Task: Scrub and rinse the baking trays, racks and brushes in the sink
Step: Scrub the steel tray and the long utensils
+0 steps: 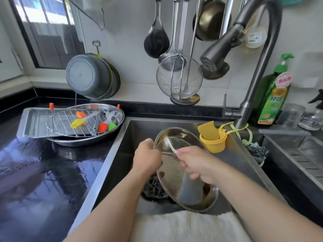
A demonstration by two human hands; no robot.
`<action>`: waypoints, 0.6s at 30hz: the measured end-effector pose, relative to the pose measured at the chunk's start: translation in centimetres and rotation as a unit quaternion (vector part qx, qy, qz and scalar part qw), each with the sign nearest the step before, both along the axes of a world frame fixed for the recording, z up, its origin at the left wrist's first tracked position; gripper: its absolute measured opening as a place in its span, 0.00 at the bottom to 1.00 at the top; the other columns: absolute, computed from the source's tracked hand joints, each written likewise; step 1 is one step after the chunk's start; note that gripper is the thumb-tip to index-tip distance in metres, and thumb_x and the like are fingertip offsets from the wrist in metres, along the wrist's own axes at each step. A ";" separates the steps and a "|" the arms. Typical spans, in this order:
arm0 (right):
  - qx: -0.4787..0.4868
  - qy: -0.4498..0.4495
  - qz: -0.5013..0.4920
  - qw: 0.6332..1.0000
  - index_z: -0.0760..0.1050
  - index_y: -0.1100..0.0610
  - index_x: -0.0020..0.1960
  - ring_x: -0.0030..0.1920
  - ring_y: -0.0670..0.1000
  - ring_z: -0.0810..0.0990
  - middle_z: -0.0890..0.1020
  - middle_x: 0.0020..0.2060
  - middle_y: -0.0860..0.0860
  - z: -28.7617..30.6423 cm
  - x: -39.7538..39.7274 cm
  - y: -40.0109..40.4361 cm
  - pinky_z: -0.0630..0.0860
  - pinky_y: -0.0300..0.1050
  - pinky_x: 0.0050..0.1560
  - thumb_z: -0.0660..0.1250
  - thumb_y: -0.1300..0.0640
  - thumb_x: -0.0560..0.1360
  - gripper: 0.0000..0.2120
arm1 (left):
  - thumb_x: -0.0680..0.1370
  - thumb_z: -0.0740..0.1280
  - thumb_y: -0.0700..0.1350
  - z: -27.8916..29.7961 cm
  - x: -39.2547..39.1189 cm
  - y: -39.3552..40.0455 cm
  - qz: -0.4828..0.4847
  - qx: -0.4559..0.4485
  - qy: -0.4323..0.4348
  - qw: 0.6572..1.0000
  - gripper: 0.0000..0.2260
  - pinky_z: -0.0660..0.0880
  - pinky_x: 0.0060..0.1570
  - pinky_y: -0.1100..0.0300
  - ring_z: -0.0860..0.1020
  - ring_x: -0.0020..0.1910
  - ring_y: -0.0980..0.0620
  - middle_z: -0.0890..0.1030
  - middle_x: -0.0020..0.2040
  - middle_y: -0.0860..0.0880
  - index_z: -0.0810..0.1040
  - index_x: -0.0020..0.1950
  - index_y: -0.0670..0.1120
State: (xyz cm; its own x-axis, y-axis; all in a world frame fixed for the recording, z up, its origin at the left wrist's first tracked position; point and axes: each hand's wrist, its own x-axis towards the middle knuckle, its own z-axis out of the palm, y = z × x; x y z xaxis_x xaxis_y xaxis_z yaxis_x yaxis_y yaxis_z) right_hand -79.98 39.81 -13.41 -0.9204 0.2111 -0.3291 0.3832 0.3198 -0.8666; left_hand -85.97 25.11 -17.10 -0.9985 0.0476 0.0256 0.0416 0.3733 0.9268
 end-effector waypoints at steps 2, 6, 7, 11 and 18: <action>-0.005 -0.038 -0.020 0.999 0.79 0.61 0.58 0.23 0.45 0.63 0.73 0.33 0.52 2.3 -1.2 -0.3 0.57 0.37 0.21 0.57 0.60 0.84 0.13 | 0.68 0.59 0.35 0.2 0.3 0.1 -0.017 -0.033 0.022 0.999 0.06 0.71 0.35 0.51 0.74 0.36 0.43 0.76 0.34 0.48 0.67 0.38 0.45; 0.076 -0.103 0.092 0.988 0.79 0.67 0.56 0.23 0.43 0.60 0.75 0.29 0.50 7.6 -3.0 0.7 0.56 0.35 0.20 0.60 0.62 0.83 0.11 | 0.71 0.60 0.35 0.5 0.4 -0.3 -0.025 -0.064 0.049 0.996 0.07 0.66 0.35 0.54 0.71 0.36 0.47 0.74 0.36 0.49 0.66 0.39 0.45; 0.082 -0.101 0.078 0.988 0.78 0.67 0.56 0.22 0.43 0.59 0.75 0.27 0.50 8.4 -3.6 1.0 0.56 0.34 0.20 0.59 0.63 0.83 0.11 | 0.72 0.60 0.35 0.4 0.3 -0.3 -0.026 -0.066 0.054 0.996 0.07 0.65 0.35 0.54 0.70 0.36 0.47 0.73 0.35 0.50 0.65 0.39 0.45; 0.121 -0.140 0.114 0.976 0.76 0.64 0.55 0.21 0.43 0.58 0.74 0.25 0.48 10.1 -5.4 0.7 0.56 0.35 0.21 0.56 0.61 0.84 0.11 | 0.71 0.62 0.35 0.0 -0.1 -0.2 -0.041 -0.054 0.049 0.996 0.10 0.63 0.35 0.54 0.65 0.35 0.49 0.69 0.34 0.51 0.62 0.38 0.46; 0.161 -0.143 0.125 0.969 0.75 0.61 0.46 0.23 0.45 0.55 0.73 0.26 0.50 9.1 -6.2 -0.1 0.53 0.36 0.22 0.55 0.63 0.83 0.12 | 0.71 0.61 0.32 0.1 0.0 -0.1 -0.060 -0.035 0.044 0.997 0.11 0.61 0.33 0.55 0.66 0.35 0.48 0.68 0.33 0.52 0.62 0.37 0.46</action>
State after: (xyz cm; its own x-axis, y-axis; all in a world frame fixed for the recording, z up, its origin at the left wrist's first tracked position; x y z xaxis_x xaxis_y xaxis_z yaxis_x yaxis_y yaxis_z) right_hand -86.14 39.69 -4.27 -0.8373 0.1272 -0.5318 0.4682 0.6690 -0.5772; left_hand -85.96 24.97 -16.95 -0.9793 0.1723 0.1061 0.1710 0.4247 0.8890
